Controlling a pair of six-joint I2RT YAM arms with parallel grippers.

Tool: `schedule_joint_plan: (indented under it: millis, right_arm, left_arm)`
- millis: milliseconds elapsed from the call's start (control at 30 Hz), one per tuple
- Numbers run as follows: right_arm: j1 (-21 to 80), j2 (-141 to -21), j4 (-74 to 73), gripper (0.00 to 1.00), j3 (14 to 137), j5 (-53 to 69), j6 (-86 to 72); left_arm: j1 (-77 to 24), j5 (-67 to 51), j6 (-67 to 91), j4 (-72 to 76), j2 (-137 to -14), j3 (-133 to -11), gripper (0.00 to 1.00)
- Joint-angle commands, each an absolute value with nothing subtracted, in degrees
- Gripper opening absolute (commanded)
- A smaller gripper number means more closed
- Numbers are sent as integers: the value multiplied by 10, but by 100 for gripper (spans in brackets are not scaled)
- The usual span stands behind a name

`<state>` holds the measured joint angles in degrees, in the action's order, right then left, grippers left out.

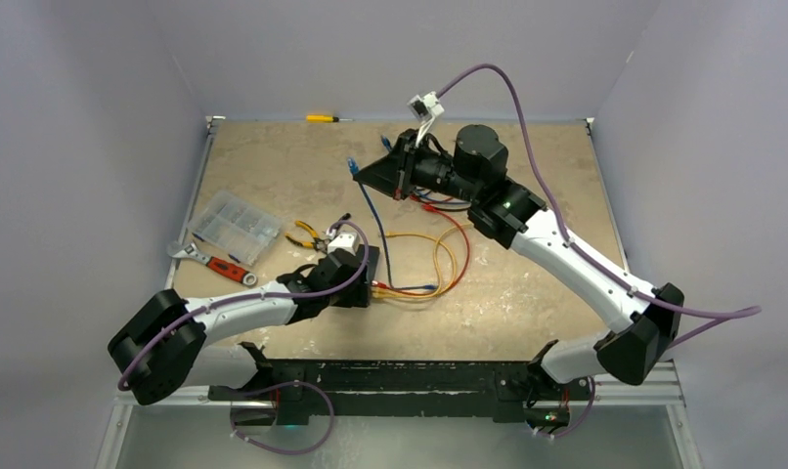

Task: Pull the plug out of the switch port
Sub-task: Place the connector at the center of the board.

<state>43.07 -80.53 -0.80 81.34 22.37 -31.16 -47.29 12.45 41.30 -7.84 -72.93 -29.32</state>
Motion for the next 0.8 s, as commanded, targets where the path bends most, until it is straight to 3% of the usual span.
schedule_joint_plan:
  millis: [0,267,767]
  right_arm:
    - [428,-758,51,0,843,239,-333]
    - [426,-721,83,0,830,221,-337]
    - [384,-742,-22,0,849,177,-289]
  left_arm:
    - [-473,91,416,-108,-758,-261,0]
    - [-473,88,415,-105,-761,-260,0]
    - [-474,95,415,-108,-759,-262,0]
